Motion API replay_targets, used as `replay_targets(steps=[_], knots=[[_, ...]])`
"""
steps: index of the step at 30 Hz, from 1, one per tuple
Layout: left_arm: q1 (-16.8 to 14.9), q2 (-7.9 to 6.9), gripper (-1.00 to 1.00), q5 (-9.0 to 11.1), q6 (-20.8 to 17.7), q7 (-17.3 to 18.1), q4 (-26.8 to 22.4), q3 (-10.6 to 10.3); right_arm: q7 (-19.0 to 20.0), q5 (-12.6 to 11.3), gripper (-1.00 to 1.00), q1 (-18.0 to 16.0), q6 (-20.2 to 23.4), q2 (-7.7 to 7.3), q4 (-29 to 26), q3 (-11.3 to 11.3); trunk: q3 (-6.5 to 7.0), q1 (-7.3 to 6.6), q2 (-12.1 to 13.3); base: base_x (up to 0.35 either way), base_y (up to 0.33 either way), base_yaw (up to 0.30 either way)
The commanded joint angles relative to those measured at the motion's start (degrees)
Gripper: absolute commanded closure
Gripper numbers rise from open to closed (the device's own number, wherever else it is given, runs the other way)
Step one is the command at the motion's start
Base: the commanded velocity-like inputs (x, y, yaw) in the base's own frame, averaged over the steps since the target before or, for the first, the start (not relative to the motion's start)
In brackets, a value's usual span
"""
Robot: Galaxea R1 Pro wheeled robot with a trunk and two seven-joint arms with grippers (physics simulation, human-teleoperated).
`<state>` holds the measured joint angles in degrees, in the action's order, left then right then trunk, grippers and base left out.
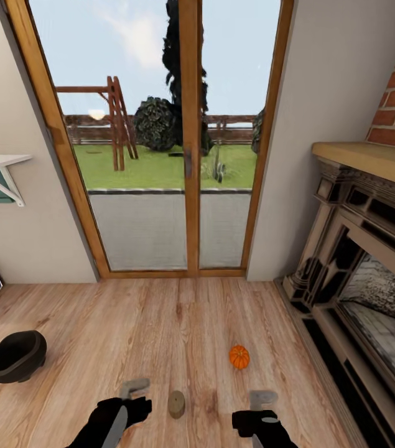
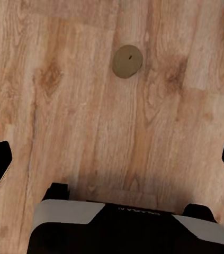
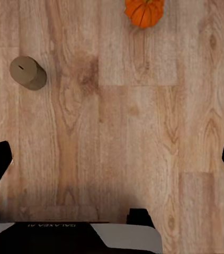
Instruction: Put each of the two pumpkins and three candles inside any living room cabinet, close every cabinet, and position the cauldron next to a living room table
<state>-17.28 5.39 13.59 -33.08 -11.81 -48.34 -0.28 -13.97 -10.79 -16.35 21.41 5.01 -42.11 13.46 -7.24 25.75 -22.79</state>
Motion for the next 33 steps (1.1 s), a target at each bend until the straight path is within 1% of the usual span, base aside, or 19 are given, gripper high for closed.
replay_targets(steps=[1,3,4,5,6,7,9,11,16,19,20,25,27,29,33], knots=[[-1.7,0.60,-1.00,2.2,-1.0,-2.9,-0.9,0.1,-1.0,-0.6,-1.00,-1.0,2.2,0.45,-3.0,0.3,-0.14,0.03,-0.1,0.000,0.000,0.000],[-2.9,1.01,-1.00,3.9,-1.4,-5.1,-1.9,0.2,-1.3,-0.6,-1.00,-2.4,3.9,1.05,-4.9,0.3,-0.14,0.03,-0.1,0.000,0.000,0.000],[-3.7,1.19,-1.00,5.5,-1.6,-7.1,-3.6,0.4,-1.5,-0.6,-1.00,-3.9,5.3,1.63,-6.1,0.3,-0.14,0.03,-0.1,0.000,0.000,0.000],[-4.0,1.24,-1.00,6.4,-1.7,-8.2,-4.9,0.6,-1.8,-0.6,-1.00,-4.8,5.9,1.84,-6.5,0.2,-0.14,0.03,-0.1,0.000,0.000,0.000],[-4.5,1.32,-1.00,8.0,-1.8,-9.9,-6.9,1.4,-2.4,-0.6,-1.00,-6.1,6.7,2.16,-6.9,0.2,-0.14,0.03,-0.1,0.000,0.000,0.000],[-4.7,1.38,-1.00,9.4,-1.8,-10.9,-8.3,2.8,-3.0,-0.6,-1.00,-7.0,7.1,2.36,-6.9,0.2,-0.14,0.03,-0.1,0.000,0.000,0.000],[-5.0,1.45,-1.00,11.9,-1.7,-11.6,-9.7,6.6,-3.7,-0.7,-1.00,-7.9,7.3,2.57,-5.9,0.2,-0.14,0.03,-0.1,0.000,0.000,0.000],[-5.1,1.52,-1.00,12.8,-1.7,-11.4,-10.1,8.6,-3.9,-0.7,-1.00,-8.2,7.0,2.61,-5.4,0.2,-0.14,0.03,-0.1,0.000,0.000,0.000],[-5.1,1.70,-1.00,13.3,-1.8,-11.1,-10.6,10.1,-4.0,-0.8,-1.00,-8.4,6.7,2.57,-5.0,0.1,-0.14,0.03,-0.1,0.000,0.000,0.000],[-5.1,1.60,-1.00,13.3,-1.7,-10.7,-9.8,10.1,-4.1,-1.0,-1.00,-8.5,6.5,2.65,-4.9,0.2,-0.68,0.69,-1.3,0.000,0.000,0.000],[-5.1,1.59,-1.00,13.2,-1.7,-10.7,-9.7,9.9,-4.0,-1.0,-1.00,-8.5,6.4,2.66,-4.9,0.2,-0.86,0.91,-1.7,0.000,0.000,0.000],[-5.1,1.54,-1.00,12.2,-1.6,-10.6,-8.7,6.5,-3.8,-1.1,-1.00,-8.5,5.3,2.61,-4.8,0.2,-1.76,2.01,-3.7,0.000,0.000,0.000],[-5.1,1.51,-1.00,11.8,-1.2,-10.4,-7.7,5.9,-3.7,-1.2,-1.00,-8.5,5.2,2.58,-4.9,0.2,-2.12,2.45,-4.5,0.000,0.000,0.000],[-5.1,1.48,-1.00,11.3,0.0,-9.5,-6.9,5.6,-3.8,-1.2,-1.00,-8.5,5.1,2.60,-4.9,0.2,-2.47,2.89,-5.3,0.000,0.000,0.000],[-5.1,1.38,-1.00,11.1,1.5,-8.5,-6.5,5.4,-3.8,-1.2,-1.00,-8.5,5.0,2.71,-4.9,0.3,-3.19,3.77,-6.9,0.000,0.000,0.000]])
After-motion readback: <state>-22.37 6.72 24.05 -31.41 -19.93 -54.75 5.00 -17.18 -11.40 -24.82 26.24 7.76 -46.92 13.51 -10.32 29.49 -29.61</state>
